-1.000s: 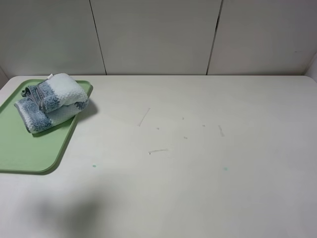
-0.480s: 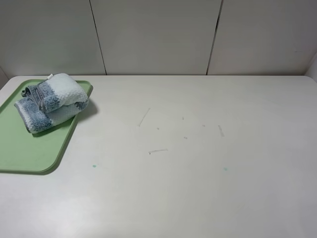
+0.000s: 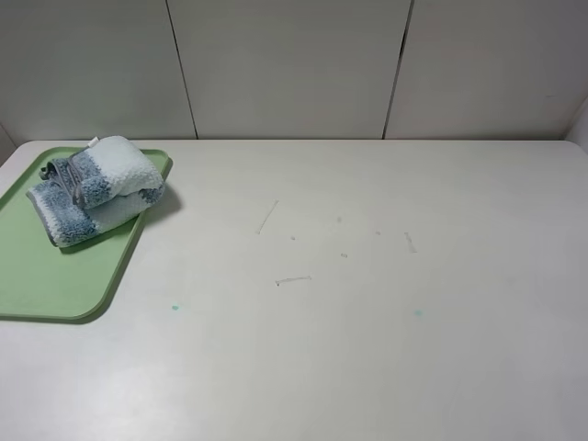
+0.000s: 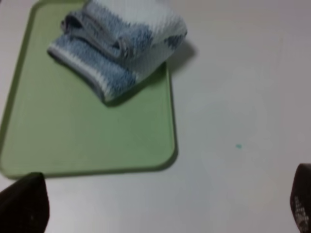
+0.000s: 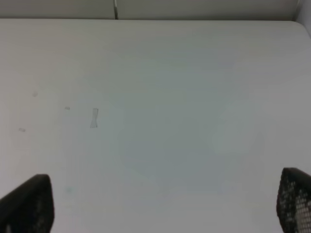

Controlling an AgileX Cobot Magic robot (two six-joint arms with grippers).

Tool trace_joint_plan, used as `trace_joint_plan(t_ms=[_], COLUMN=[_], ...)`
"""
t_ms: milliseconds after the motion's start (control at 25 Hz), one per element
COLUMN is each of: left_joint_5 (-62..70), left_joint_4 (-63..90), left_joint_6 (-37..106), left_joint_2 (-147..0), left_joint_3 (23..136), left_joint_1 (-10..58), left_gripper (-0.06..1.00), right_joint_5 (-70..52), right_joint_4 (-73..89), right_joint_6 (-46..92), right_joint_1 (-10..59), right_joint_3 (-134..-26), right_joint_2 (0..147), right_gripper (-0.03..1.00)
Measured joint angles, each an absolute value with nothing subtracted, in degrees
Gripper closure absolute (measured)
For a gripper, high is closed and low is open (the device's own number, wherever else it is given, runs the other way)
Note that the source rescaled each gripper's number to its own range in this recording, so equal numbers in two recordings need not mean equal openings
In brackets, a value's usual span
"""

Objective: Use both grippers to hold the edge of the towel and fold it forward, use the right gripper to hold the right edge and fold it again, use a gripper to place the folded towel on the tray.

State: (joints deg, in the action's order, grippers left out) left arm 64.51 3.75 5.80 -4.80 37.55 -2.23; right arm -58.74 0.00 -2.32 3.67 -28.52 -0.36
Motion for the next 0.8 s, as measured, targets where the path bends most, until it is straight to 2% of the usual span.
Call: trace_joint_plan(t_ms=[280,800], left_joint_5=[61.73,60.9], left_joint_4=[3.68,3.94], left_joint_6=[6.11,7.07], left_joint_2=[0.32,0.43], left_joint_3=[29.17,28.49], left_joint_1=[-0.65,-0.58], left_gripper=[-0.05,-0.05], right_joint_5=[-58.74,-58.74], right_joint_4=[0.0,0.0], right_joint_6=[-2.31,-2.31], right_joint_1=[3.67,3.67], right_joint_3=[-28.52,-28.52], right_joint_2=[-0.36,-0.36], right_gripper=[-0.03,-0.03])
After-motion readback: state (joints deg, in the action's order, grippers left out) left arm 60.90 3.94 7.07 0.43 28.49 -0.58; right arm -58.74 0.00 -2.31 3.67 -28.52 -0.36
